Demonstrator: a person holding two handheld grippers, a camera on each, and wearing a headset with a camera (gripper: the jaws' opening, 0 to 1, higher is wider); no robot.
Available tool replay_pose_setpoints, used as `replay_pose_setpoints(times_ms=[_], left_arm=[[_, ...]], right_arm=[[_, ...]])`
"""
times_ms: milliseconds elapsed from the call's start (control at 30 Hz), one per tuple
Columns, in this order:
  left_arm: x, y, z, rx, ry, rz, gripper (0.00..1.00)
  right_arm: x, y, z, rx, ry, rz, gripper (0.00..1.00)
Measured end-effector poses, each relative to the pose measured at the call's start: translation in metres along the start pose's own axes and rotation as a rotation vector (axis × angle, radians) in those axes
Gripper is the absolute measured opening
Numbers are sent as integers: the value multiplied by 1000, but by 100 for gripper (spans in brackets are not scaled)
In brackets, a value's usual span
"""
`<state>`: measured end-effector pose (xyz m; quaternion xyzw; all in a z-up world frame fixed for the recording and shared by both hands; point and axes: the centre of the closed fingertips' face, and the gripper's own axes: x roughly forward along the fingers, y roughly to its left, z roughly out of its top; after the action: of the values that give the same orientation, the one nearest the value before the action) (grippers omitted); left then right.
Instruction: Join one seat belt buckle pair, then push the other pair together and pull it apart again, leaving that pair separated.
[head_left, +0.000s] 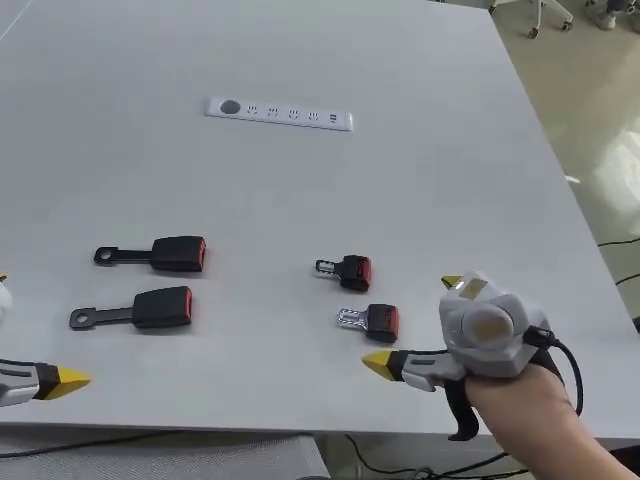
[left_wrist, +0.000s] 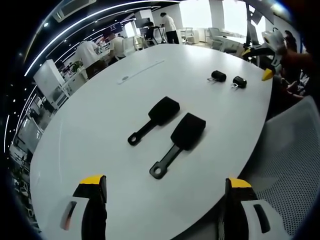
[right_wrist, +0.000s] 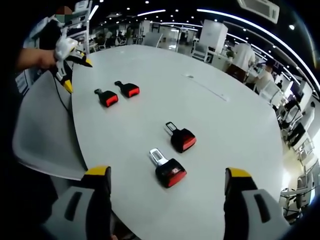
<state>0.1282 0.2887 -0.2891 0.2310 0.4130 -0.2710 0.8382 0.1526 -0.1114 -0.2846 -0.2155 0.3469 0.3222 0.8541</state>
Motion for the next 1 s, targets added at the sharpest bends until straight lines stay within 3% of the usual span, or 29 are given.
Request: replay_pose_setpoints(times_ms=[67, 533, 1000], left_arm=[[0, 0, 1, 30, -6, -1, 100], [1, -2, 1, 15, -1, -8, 100], [3, -5, 4, 40, -4, -26, 98]], right_arm=[[0, 0, 0, -1, -1, 0, 95], [1, -1, 1, -22, 3, -3, 92], [5, 6, 1, -158, 5, 36, 86]])
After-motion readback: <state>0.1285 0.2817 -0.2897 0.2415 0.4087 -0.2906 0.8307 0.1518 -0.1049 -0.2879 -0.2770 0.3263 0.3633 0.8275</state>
